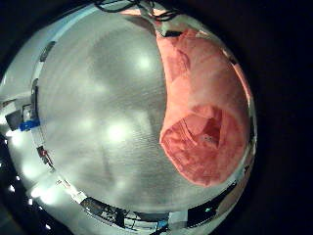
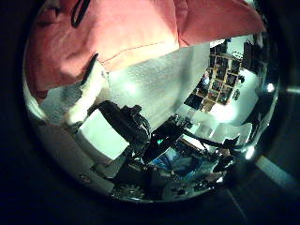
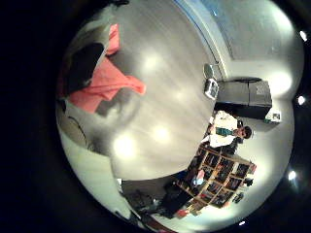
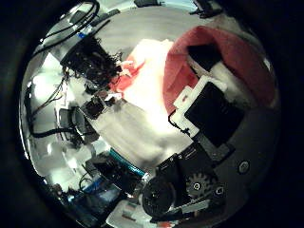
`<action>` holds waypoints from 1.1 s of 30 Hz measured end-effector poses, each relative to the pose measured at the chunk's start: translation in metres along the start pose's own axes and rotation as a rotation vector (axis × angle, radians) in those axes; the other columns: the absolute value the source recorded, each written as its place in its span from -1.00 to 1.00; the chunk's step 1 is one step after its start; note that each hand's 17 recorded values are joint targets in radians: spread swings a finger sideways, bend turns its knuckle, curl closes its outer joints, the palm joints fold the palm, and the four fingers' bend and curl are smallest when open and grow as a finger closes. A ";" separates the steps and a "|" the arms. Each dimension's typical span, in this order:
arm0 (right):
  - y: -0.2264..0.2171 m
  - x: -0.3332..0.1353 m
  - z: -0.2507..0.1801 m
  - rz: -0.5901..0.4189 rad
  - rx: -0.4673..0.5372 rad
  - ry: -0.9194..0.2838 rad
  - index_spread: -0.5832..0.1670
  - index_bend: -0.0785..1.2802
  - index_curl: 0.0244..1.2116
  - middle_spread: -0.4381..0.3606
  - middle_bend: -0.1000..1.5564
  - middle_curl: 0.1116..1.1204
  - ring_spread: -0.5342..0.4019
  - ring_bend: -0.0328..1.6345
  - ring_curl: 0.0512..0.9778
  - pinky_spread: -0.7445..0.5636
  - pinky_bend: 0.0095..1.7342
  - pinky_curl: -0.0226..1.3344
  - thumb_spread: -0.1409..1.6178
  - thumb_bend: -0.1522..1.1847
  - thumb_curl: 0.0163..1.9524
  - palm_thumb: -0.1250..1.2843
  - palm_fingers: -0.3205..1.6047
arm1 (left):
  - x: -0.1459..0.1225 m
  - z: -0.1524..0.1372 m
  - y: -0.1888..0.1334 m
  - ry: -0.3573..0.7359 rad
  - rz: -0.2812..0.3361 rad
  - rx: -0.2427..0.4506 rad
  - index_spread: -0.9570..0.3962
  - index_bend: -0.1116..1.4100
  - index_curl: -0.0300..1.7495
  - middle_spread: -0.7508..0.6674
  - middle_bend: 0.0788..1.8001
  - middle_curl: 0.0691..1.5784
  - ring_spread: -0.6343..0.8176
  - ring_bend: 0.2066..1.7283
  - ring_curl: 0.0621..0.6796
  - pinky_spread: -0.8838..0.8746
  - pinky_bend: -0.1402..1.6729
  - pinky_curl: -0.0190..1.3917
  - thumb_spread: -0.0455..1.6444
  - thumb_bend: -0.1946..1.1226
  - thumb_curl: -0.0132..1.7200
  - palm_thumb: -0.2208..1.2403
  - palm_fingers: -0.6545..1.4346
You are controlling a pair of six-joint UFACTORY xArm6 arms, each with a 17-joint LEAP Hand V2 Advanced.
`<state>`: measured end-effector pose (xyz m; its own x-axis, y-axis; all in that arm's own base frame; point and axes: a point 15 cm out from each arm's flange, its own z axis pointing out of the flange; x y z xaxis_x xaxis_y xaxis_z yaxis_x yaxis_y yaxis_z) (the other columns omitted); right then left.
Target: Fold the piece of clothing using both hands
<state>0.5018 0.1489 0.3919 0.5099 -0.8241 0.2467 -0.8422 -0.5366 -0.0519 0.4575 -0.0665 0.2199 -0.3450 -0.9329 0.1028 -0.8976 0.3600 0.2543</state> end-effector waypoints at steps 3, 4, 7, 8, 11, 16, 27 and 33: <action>-0.014 -0.020 0.010 -0.039 -0.007 -0.005 -0.18 0.74 0.60 -0.28 0.72 0.64 -0.44 0.64 0.87 -0.21 0.27 0.90 0.36 -0.78 0.04 0.73 0.33 | -0.010 -0.015 0.008 0.004 -0.021 0.025 0.27 -0.57 -0.37 0.11 -0.87 -0.62 0.03 -0.46 -0.57 0.21 -0.59 -0.47 0.49 -0.73 -0.56 0.23 -0.07; -0.019 -0.026 0.013 -0.050 -0.006 -0.006 -0.18 0.74 0.60 -0.28 0.72 0.64 -0.44 0.64 0.87 -0.21 0.26 0.91 0.36 -0.78 0.04 0.73 0.33 | -0.013 -0.022 0.012 0.007 -0.029 0.036 0.26 -0.56 -0.36 0.11 -0.87 -0.62 0.03 -0.46 -0.57 0.21 -0.59 -0.47 0.49 -0.73 -0.56 0.23 -0.06; -0.033 -0.040 0.027 -0.076 -0.001 -0.008 -0.18 0.73 0.60 -0.28 0.71 0.63 -0.44 0.63 0.87 -0.22 0.26 0.91 0.36 -0.78 0.05 0.73 0.34 | -0.024 -0.044 0.025 0.027 -0.064 0.078 0.25 -0.53 -0.35 0.10 -0.86 -0.61 0.01 -0.47 -0.58 0.21 -0.62 -0.48 0.49 -0.73 -0.56 0.23 -0.03; -0.038 -0.046 0.030 -0.087 0.004 -0.009 -0.18 0.73 0.60 -0.28 0.71 0.63 -0.44 0.63 0.87 -0.22 0.26 0.91 0.36 -0.78 0.05 0.73 0.34 | -0.028 -0.052 0.030 0.033 -0.074 0.093 0.24 -0.52 -0.34 0.10 -0.85 -0.60 0.00 -0.47 -0.58 0.21 -0.63 -0.48 0.49 -0.73 -0.56 0.23 -0.02; -0.049 -0.060 0.037 -0.102 0.021 -0.026 -0.18 0.72 0.60 -0.28 0.70 0.63 -0.44 0.62 0.87 -0.22 0.25 0.91 0.35 -0.78 0.06 0.72 0.35 | -0.041 -0.077 0.045 0.047 -0.111 0.144 0.22 -0.51 -0.33 0.08 -0.84 -0.58 -0.03 -0.47 -0.58 0.20 -0.64 -0.49 0.48 -0.73 -0.55 0.23 0.00; -0.071 -0.097 0.055 -0.130 0.057 -0.094 -0.18 0.70 0.60 -0.28 0.69 0.63 -0.44 0.61 0.88 -0.22 0.24 0.92 0.35 -0.78 0.07 0.71 0.36 | -0.070 -0.096 0.067 0.047 -0.188 0.181 0.20 -0.50 -0.31 0.06 -0.83 -0.56 -0.05 -0.48 -0.57 0.20 -0.64 -0.50 0.47 -0.72 -0.54 0.26 0.00; -0.096 -0.152 0.111 -0.179 0.034 -0.177 -0.22 0.61 0.61 -0.32 0.61 0.63 -0.43 0.59 0.84 -0.24 0.25 0.85 0.42 -0.81 -0.04 0.41 0.32 | -0.095 -0.101 0.100 0.054 -0.279 0.193 0.19 -0.51 -0.26 0.06 -0.84 -0.53 -0.05 -0.48 -0.57 0.19 -0.63 -0.51 0.47 -0.72 -0.52 0.32 -0.01; -0.099 -0.155 0.099 -0.197 0.070 -0.232 -0.32 -0.16 0.45 -0.43 0.28 0.45 -0.47 0.64 0.71 -0.41 0.27 0.66 0.49 -0.81 -0.17 0.34 -0.22 | -0.099 -0.100 0.113 0.051 -0.298 0.197 0.19 -0.52 -0.25 0.07 -0.86 -0.51 -0.04 -0.48 -0.56 0.19 -0.63 -0.51 0.48 -0.72 -0.51 0.33 -0.01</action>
<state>0.5240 0.3120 0.2631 0.6955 -0.7179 0.0319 -0.7130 -0.6949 -0.0937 0.4179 0.0665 0.3347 -0.0506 -0.9936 0.1014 -0.9941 0.0598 0.0905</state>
